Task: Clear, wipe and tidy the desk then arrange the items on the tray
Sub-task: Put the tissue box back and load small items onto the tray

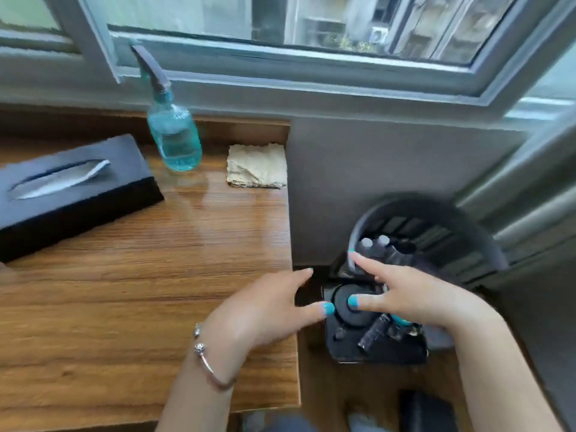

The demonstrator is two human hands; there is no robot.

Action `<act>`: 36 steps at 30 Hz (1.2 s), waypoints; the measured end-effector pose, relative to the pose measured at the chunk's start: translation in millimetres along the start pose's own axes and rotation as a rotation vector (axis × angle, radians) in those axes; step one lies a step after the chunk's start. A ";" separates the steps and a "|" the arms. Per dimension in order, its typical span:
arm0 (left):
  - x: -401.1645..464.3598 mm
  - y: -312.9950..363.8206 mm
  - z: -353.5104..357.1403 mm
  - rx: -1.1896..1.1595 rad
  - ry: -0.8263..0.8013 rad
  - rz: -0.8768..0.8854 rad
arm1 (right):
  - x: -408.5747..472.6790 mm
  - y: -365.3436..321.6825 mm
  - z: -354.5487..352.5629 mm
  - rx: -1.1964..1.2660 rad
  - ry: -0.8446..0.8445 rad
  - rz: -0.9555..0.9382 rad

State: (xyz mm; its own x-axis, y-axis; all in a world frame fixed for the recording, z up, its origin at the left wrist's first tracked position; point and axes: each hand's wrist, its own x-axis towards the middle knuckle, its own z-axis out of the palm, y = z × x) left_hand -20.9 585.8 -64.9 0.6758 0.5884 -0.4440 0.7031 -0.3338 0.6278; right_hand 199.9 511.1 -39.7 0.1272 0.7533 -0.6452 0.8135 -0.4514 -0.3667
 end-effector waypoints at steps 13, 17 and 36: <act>166.2 94.6 239.1 -0.267 -0.179 -0.102 | 34.8 358.2 40.5 0.208 -0.364 0.126; 206.6 69.5 297.5 -0.319 -0.178 -0.200 | 77.6 430.8 76.3 0.313 -0.415 0.181; 327.3 -99.2 405.3 -0.023 0.243 -0.434 | 230.0 519.4 206.4 0.748 -0.078 0.253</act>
State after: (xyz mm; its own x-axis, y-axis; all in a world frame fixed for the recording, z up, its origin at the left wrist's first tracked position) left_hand 220.2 513.0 -531.6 0.2487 0.8248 -0.5078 0.9014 -0.0052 0.4330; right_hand 534.4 351.2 -516.9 0.1942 0.5620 -0.8040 0.1643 -0.8266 -0.5382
